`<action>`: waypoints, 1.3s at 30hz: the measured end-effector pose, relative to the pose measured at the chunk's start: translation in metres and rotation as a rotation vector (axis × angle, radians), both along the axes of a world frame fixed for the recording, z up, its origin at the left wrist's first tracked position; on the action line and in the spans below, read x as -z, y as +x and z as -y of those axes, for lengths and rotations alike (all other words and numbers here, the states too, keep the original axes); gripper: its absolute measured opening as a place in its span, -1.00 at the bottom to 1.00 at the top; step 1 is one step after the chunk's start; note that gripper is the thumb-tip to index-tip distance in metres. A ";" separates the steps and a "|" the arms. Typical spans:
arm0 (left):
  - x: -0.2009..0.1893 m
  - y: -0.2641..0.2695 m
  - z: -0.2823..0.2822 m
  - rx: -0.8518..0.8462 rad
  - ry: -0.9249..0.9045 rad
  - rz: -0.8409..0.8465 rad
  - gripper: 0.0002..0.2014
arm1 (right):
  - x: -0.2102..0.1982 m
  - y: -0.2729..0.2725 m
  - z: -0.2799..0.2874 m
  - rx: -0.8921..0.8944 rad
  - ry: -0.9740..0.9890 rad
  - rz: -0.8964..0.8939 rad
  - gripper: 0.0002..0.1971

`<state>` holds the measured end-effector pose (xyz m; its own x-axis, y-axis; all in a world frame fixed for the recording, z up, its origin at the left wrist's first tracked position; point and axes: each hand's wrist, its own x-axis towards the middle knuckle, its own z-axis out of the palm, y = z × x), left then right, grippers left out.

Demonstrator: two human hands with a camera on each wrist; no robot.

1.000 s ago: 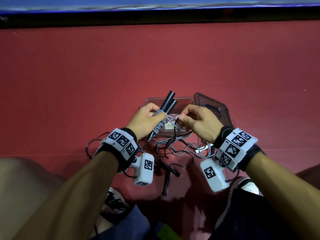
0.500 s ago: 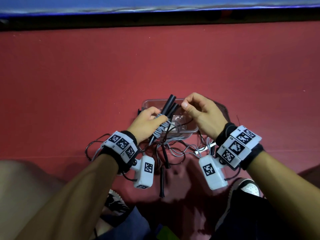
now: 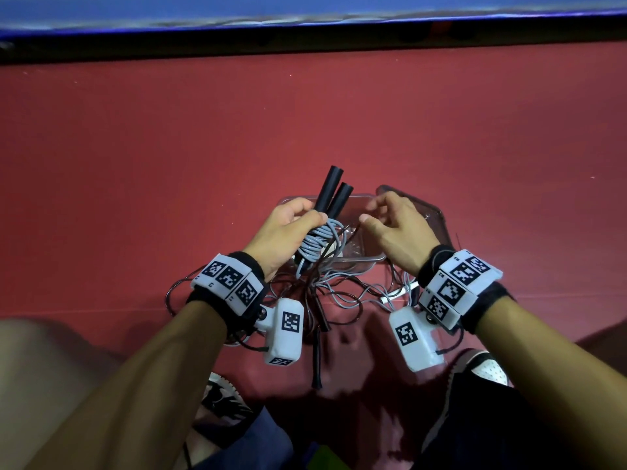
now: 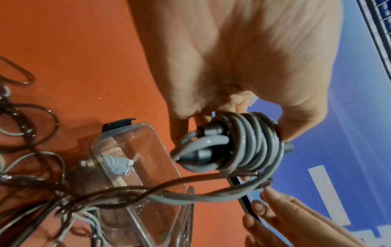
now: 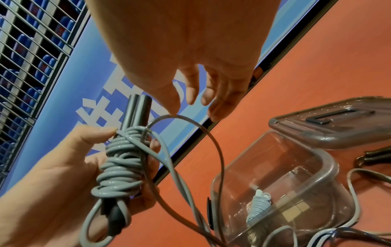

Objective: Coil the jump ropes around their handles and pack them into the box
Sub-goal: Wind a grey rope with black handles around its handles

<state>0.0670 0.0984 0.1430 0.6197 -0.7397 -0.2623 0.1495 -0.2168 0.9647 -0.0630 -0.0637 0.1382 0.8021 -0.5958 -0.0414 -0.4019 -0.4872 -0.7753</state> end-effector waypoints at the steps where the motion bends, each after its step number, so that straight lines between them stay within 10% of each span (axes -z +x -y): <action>1: -0.002 0.000 0.000 -0.002 -0.007 -0.003 -0.90 | 0.002 0.000 0.000 0.012 0.009 -0.013 -0.87; 10: -0.010 -0.004 0.003 -0.030 -0.070 -0.064 -0.90 | 0.012 0.002 -0.014 -0.332 0.333 -0.116 -0.87; 24: -0.015 0.006 -0.003 -0.135 0.043 0.116 -0.95 | -0.001 -0.001 -0.008 -0.123 0.183 -0.013 -0.62; 39: -0.015 0.004 -0.004 -0.168 0.058 0.074 -0.88 | -0.012 -0.002 -0.011 -0.134 0.538 0.064 -0.76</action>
